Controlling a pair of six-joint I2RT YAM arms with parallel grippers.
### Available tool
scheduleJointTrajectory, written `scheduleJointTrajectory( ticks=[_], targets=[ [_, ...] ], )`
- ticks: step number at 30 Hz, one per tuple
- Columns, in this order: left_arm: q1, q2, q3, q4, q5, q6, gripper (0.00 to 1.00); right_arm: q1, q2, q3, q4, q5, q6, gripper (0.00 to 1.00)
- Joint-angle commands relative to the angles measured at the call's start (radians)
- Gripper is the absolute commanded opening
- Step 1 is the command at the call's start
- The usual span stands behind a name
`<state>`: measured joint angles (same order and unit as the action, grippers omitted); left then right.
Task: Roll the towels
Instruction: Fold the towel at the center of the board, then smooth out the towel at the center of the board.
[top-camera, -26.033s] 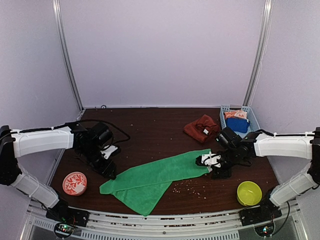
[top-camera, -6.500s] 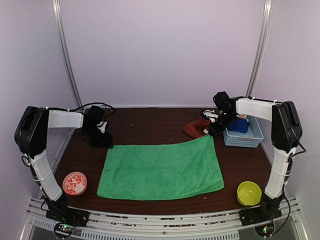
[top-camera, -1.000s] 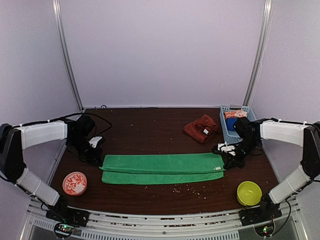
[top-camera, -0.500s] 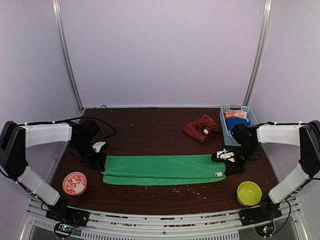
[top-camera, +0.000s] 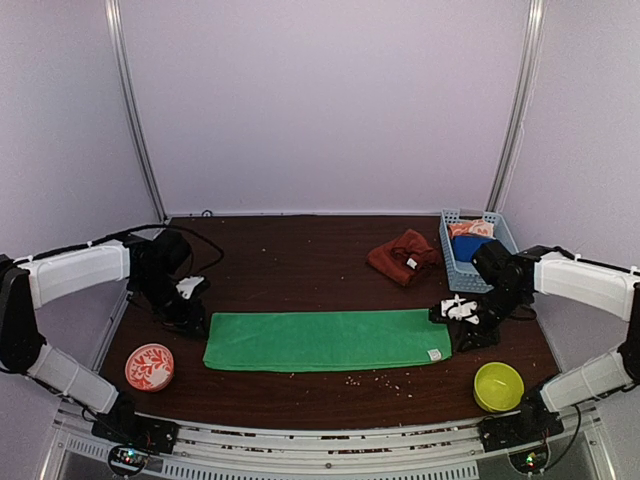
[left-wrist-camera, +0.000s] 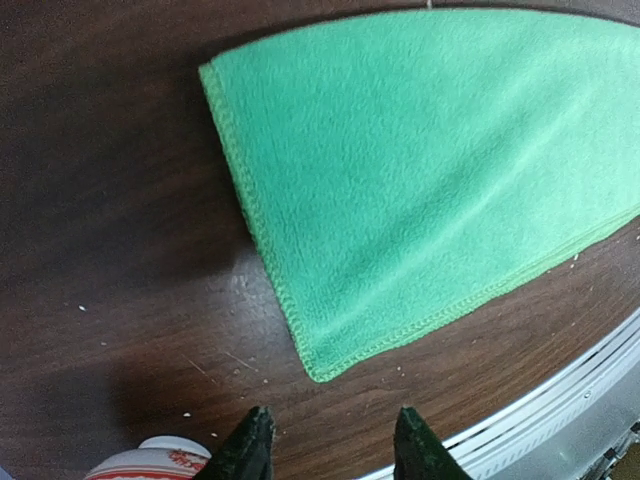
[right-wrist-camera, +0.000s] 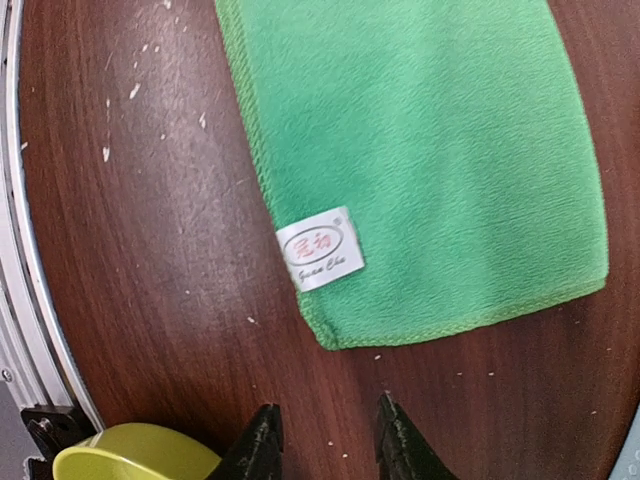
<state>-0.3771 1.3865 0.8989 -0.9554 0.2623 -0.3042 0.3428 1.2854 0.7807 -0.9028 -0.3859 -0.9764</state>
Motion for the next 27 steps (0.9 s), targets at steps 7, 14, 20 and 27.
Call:
scheduleJointTrajectory(
  ticks=[7, 14, 20, 27],
  targets=[
    [-0.065, 0.229, 0.255, 0.098, -0.020, 0.019, 0.10, 0.066, 0.207, 0.218, 0.209, 0.035, 0.344, 0.25],
    [-0.074, 0.352, 0.264, 0.236, -0.133, -0.035, 0.00, 0.103, 0.353, 0.267, 0.336, 0.288, 0.519, 0.19],
    [-0.074, 0.446, 0.225, 0.288, -0.213, -0.060, 0.00, 0.104, 0.391, 0.269, 0.361, 0.401, 0.565, 0.11],
    [-0.072, 0.478, 0.211, 0.296, -0.339, -0.083, 0.00, 0.102, 0.472, 0.256, 0.391, 0.469, 0.569, 0.10]
  ],
)
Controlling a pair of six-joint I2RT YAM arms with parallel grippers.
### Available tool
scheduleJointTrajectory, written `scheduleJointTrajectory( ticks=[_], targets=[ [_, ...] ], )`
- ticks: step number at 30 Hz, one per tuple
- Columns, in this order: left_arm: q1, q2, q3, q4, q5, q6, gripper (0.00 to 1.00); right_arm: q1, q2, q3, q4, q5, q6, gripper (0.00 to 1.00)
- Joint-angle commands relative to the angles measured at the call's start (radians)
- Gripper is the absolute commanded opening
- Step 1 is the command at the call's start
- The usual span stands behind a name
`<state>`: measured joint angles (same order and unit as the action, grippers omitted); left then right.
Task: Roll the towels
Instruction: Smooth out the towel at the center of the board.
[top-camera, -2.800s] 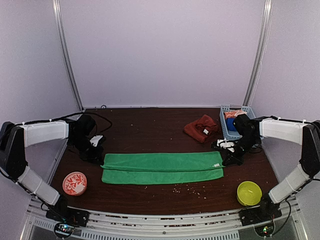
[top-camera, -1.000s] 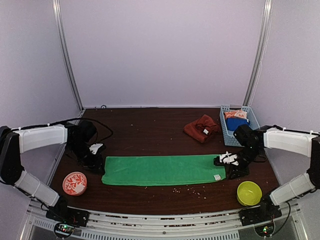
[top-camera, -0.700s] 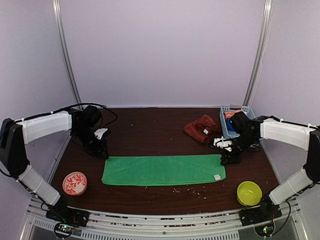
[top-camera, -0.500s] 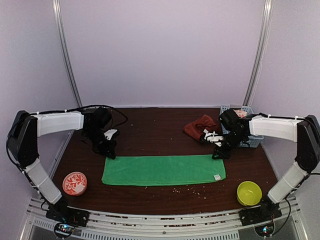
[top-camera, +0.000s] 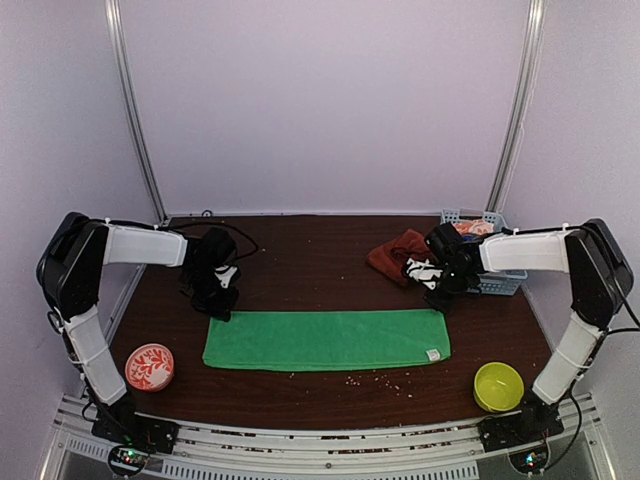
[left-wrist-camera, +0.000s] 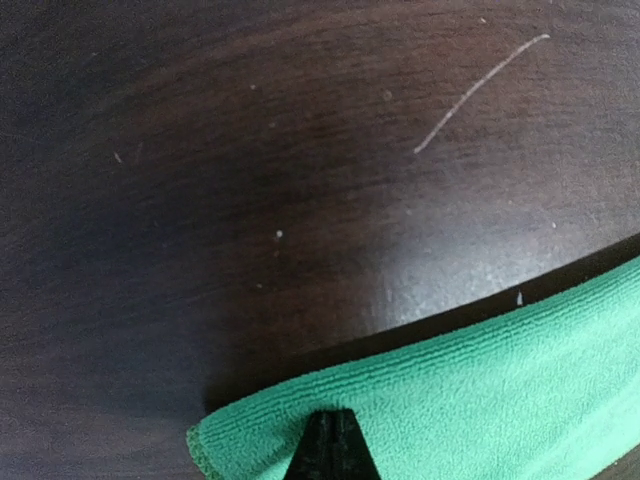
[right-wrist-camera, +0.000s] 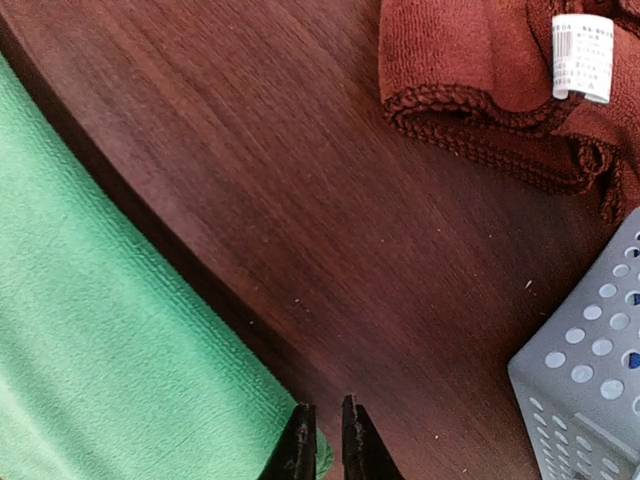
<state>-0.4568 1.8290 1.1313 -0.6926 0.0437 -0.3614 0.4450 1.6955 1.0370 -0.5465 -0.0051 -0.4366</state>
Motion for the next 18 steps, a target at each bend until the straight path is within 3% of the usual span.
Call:
scheduleJointTrajectory(
  ticks=[1, 5, 11, 18],
  targets=[
    [0.008, 0.037, -0.021, 0.033, -0.133, -0.028, 0.00, 0.001, 0.078, 0.003, 0.041, 0.097, 0.032, 0.10],
    [0.009, 0.047, -0.018, 0.031, -0.168, -0.032, 0.00, 0.001, 0.130, 0.028, 0.060, 0.126, 0.043, 0.09],
    [0.007, 0.003, -0.004, 0.032, -0.100, -0.017, 0.00, 0.001, 0.103, 0.070, 0.047, 0.141, 0.043, 0.08],
    [0.009, -0.109, 0.041, 0.021, -0.086, -0.001, 0.00, 0.003, -0.031, 0.084, -0.039, -0.051, 0.000, 0.12]
  ],
)
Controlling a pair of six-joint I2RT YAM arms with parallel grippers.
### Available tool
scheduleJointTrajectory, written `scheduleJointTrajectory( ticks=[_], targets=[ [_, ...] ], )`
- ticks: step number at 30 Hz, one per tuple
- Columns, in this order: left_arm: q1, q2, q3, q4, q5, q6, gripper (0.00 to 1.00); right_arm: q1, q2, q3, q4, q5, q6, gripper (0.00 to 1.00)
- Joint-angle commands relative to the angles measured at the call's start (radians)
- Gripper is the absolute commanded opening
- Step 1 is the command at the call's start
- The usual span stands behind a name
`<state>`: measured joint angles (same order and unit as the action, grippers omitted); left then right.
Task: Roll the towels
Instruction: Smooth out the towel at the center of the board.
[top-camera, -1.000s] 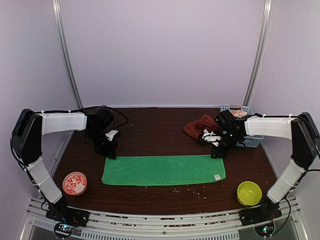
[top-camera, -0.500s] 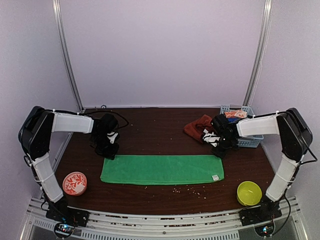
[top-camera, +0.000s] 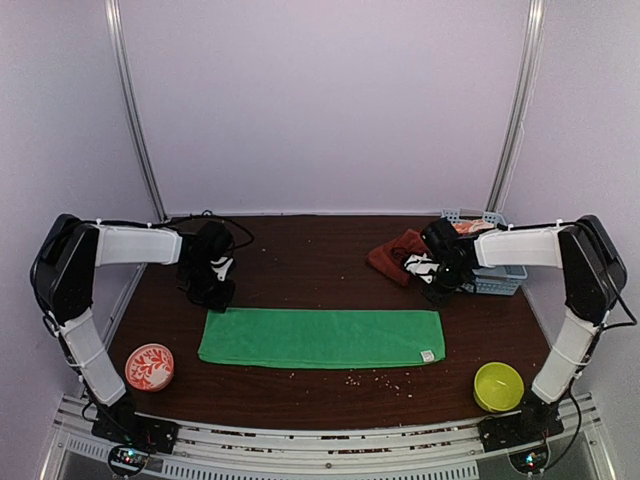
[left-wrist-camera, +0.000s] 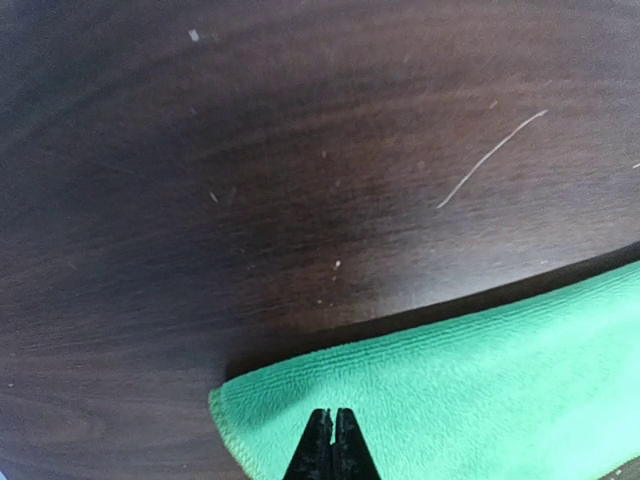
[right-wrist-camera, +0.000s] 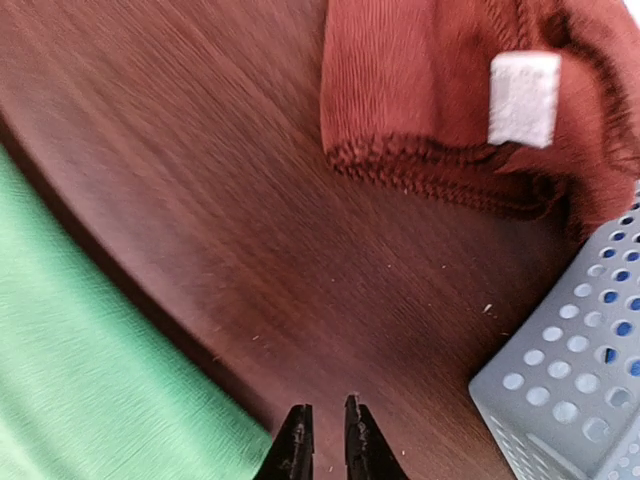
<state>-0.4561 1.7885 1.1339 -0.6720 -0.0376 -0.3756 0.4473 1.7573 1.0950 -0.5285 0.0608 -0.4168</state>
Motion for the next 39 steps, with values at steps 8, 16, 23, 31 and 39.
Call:
scheduleJointTrajectory(
  ticks=[8, 16, 23, 31, 39],
  targets=[
    [0.024, -0.001, 0.033, -0.034, -0.092, 0.003, 0.00, 0.005, -0.076, -0.058, -0.058, -0.134, -0.027, 0.10],
    [0.030, 0.041, -0.016, 0.001, -0.148, -0.005, 0.00, 0.005, -0.011, -0.095, -0.012, -0.063, -0.018, 0.09],
    [0.030, 0.061, -0.057, 0.026, -0.179, -0.015, 0.00, 0.005, 0.079, -0.085, 0.054, 0.056, -0.003, 0.08],
    [0.035, -0.007, -0.043, 0.031, -0.197, -0.015, 0.00, 0.005, 0.067, -0.060, 0.042, 0.031, -0.002, 0.09],
    [-0.002, -0.164, 0.004, -0.012, -0.114, 0.007, 0.00, 0.006, -0.143, -0.055, -0.076, -0.120, -0.017, 0.22]
  ],
)
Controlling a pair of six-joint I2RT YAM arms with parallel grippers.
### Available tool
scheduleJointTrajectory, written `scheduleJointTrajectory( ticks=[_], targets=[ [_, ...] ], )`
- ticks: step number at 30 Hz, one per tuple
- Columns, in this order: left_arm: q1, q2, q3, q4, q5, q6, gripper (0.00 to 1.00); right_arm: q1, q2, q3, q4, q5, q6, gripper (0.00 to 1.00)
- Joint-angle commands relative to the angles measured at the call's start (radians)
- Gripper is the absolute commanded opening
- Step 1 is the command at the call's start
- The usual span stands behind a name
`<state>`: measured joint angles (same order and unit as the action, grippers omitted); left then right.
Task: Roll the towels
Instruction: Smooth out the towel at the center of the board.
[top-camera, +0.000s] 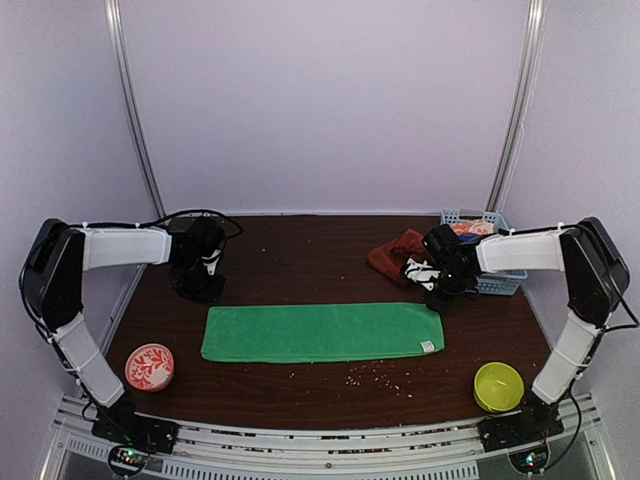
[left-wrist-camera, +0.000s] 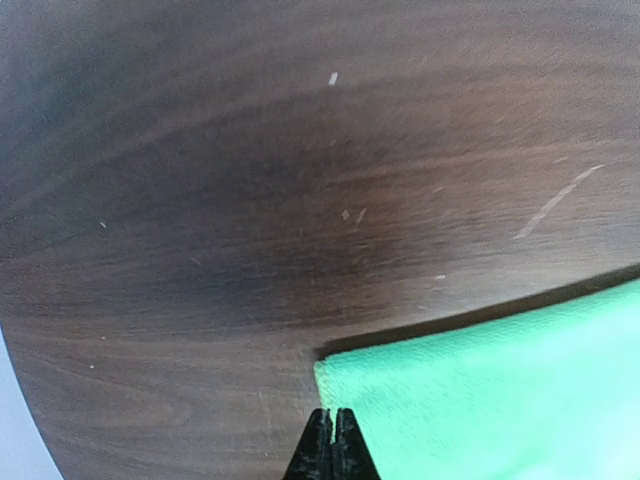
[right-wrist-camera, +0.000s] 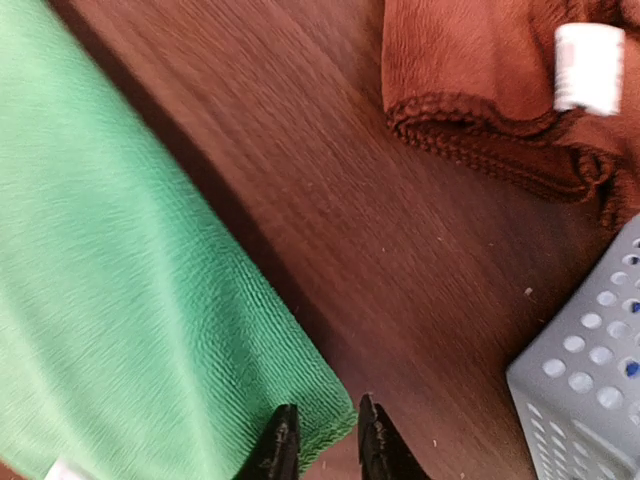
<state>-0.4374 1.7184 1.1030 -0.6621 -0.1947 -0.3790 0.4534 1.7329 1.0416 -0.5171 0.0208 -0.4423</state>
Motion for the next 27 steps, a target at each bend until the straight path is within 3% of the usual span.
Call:
scheduleJointTrajectory(
  ticks=[1, 5, 16, 27],
  targets=[
    [-0.032, -0.109, 0.027, -0.024, 0.065, 0.013, 0.00, -0.001, -0.138, -0.005, -0.100, -0.098, 0.010, 0.23],
    [-0.086, -0.162, -0.033, -0.042, 0.145, -0.014, 0.00, 0.001, -0.184, -0.032, -0.160, -0.150, 0.003, 0.23],
    [-0.198, -0.202, -0.252, -0.038, 0.179, -0.142, 0.00, 0.016, -0.216, -0.129, -0.159, -0.197, -0.025, 0.23],
    [-0.230, -0.186, -0.342, -0.004, 0.202, -0.174, 0.00, 0.057, -0.145, -0.226, -0.096, -0.031, -0.016, 0.21]
  ],
)
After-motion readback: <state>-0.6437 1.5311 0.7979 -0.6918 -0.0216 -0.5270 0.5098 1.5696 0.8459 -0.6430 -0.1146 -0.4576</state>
